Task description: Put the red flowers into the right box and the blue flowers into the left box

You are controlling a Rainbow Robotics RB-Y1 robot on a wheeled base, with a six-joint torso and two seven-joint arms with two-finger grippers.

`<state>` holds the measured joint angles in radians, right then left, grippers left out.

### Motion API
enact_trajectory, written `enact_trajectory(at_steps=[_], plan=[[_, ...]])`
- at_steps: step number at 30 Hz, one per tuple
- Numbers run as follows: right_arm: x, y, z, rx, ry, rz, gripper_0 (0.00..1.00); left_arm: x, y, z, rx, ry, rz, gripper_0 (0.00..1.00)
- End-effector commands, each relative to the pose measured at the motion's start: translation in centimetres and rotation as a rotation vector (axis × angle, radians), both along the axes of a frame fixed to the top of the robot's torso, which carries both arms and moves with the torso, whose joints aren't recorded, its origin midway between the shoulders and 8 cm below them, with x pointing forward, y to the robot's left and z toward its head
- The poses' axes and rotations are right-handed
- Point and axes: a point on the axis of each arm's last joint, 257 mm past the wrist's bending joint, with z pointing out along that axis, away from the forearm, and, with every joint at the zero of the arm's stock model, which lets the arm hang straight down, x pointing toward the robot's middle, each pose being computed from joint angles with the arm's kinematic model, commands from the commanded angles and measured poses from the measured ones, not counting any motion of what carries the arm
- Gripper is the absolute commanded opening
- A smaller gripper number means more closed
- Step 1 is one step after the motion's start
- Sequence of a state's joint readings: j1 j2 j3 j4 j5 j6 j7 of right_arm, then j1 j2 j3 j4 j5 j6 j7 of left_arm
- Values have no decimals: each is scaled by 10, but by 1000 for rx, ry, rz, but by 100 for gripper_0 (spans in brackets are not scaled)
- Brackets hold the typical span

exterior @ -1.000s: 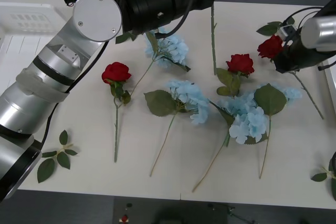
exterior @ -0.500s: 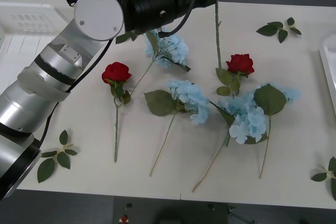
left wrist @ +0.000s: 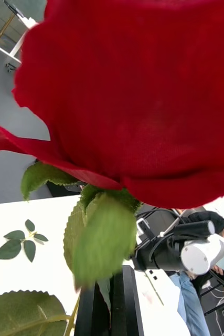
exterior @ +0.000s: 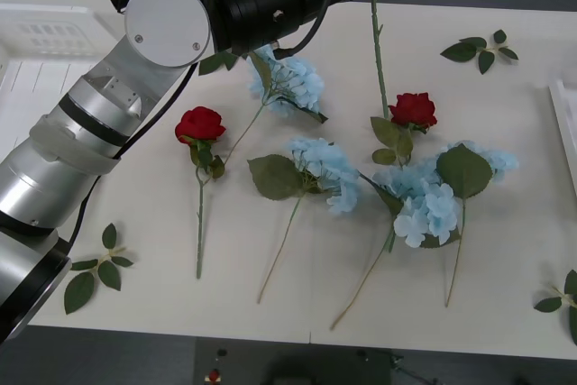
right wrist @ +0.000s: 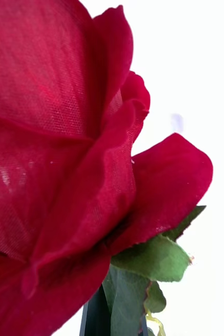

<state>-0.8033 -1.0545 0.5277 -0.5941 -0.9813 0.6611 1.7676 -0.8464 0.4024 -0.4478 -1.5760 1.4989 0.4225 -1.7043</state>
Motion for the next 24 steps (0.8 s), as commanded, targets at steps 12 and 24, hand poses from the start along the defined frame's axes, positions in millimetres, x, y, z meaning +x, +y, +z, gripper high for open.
enact_trajectory(at_steps=[12, 24], plan=[[20, 28, 36, 45, -32, 134, 100, -2, 2, 26, -17, -27, -4, 0], [-4, 235, 112, 459, -247, 739, 100, -2, 2, 26, -17, -27, -4, 0]])
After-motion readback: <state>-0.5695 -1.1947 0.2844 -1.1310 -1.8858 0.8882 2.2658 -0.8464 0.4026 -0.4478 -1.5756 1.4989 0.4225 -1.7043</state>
